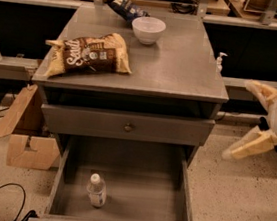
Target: Place blue plastic bottle into middle drawer
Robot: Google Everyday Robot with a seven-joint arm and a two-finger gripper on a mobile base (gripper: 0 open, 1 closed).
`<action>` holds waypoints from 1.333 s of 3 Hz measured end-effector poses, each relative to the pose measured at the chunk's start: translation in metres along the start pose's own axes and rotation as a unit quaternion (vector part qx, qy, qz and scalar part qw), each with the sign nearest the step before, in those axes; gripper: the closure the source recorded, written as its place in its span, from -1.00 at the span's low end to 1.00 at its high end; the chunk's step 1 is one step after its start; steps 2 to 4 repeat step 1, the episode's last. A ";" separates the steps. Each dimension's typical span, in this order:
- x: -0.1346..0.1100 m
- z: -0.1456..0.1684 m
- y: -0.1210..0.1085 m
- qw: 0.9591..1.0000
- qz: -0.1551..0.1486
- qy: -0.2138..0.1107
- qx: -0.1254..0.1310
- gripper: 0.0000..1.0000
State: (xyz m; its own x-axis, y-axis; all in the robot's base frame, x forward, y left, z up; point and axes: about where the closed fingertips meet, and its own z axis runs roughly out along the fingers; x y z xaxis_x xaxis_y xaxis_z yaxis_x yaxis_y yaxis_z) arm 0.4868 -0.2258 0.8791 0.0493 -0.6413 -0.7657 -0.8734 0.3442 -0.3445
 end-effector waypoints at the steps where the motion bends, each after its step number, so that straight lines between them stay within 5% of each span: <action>1: -0.039 -0.028 -0.027 0.998 -0.034 0.001 0.062 -1.00; 4: -0.039 -0.028 -0.027 0.998 -0.034 0.001 0.062 -1.00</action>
Offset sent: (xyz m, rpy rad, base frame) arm 0.0000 0.0000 0.0000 0.0000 0.0000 0.0000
